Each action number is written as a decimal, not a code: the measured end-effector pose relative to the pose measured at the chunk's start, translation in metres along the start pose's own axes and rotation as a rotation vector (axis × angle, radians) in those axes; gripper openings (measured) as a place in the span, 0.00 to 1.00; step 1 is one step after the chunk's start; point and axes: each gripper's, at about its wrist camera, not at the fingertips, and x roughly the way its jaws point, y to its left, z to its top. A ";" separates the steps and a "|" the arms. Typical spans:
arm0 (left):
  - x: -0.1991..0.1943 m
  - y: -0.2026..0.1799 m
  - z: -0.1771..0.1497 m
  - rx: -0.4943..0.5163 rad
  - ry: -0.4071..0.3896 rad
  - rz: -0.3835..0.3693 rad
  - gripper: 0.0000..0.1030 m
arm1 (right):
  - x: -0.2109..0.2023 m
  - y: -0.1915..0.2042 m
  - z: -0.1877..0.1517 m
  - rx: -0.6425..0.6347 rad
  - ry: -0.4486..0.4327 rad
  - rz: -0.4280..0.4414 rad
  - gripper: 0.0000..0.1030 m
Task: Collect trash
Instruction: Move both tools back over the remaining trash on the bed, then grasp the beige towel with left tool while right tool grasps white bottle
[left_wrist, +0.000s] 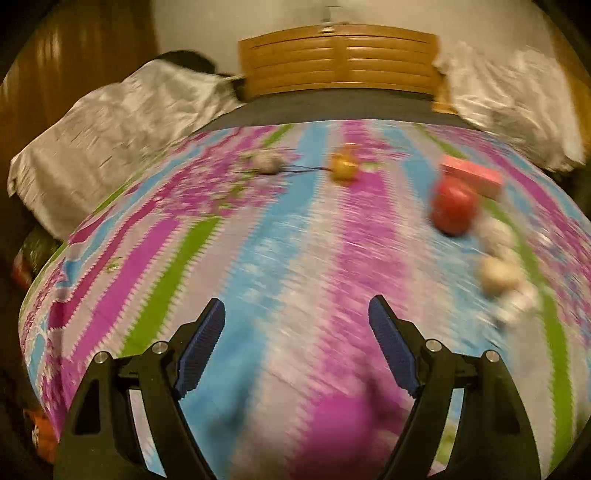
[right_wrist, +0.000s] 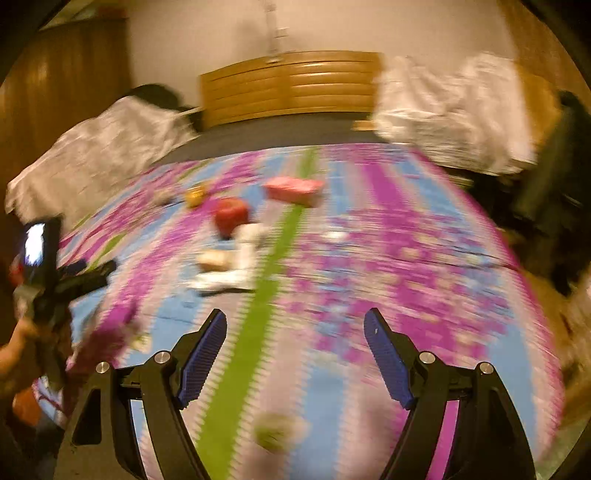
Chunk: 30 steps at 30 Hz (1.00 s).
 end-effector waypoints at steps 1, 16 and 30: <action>0.010 0.011 0.008 -0.017 0.006 0.012 0.75 | 0.015 0.012 0.006 -0.012 0.007 0.033 0.75; 0.178 0.071 0.141 -0.035 0.028 0.002 0.84 | 0.185 0.076 0.061 0.011 0.163 0.063 0.78; 0.275 0.067 0.191 -0.031 0.040 0.003 0.89 | 0.184 0.068 0.068 -0.005 0.121 0.026 0.81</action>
